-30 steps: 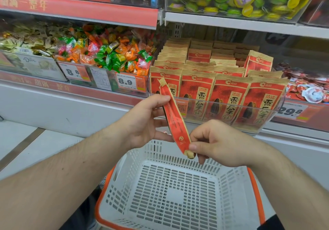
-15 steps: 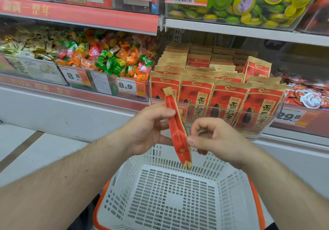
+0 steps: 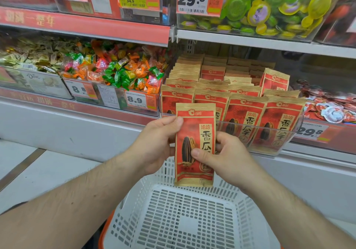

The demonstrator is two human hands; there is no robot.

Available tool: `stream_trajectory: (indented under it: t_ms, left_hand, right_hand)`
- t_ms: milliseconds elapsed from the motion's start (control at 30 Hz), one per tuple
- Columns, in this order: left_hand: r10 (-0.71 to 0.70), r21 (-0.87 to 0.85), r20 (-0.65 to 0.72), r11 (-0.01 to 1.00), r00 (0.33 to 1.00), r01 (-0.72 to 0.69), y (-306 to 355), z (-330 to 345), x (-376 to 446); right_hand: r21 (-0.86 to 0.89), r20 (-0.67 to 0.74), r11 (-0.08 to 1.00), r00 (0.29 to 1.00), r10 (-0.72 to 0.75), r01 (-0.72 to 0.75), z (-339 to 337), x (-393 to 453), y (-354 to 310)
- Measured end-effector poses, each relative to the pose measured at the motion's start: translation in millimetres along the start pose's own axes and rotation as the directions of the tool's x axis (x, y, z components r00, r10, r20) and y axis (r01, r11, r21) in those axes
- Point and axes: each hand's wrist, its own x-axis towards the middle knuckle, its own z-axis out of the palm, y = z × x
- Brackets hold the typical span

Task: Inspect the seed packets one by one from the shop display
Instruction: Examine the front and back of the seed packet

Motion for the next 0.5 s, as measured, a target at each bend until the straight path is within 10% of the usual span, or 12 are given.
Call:
stream_trajectory:
  t_ms: [500]
  left_hand:
    - [-0.013,0.137,0.027,0.99,1.0,0.009,7.6,6.9,0.1]
  right_hand:
    - [0.191,-0.061,0.981,0.998,0.028,-0.016,-6.4,6.3,3.4]
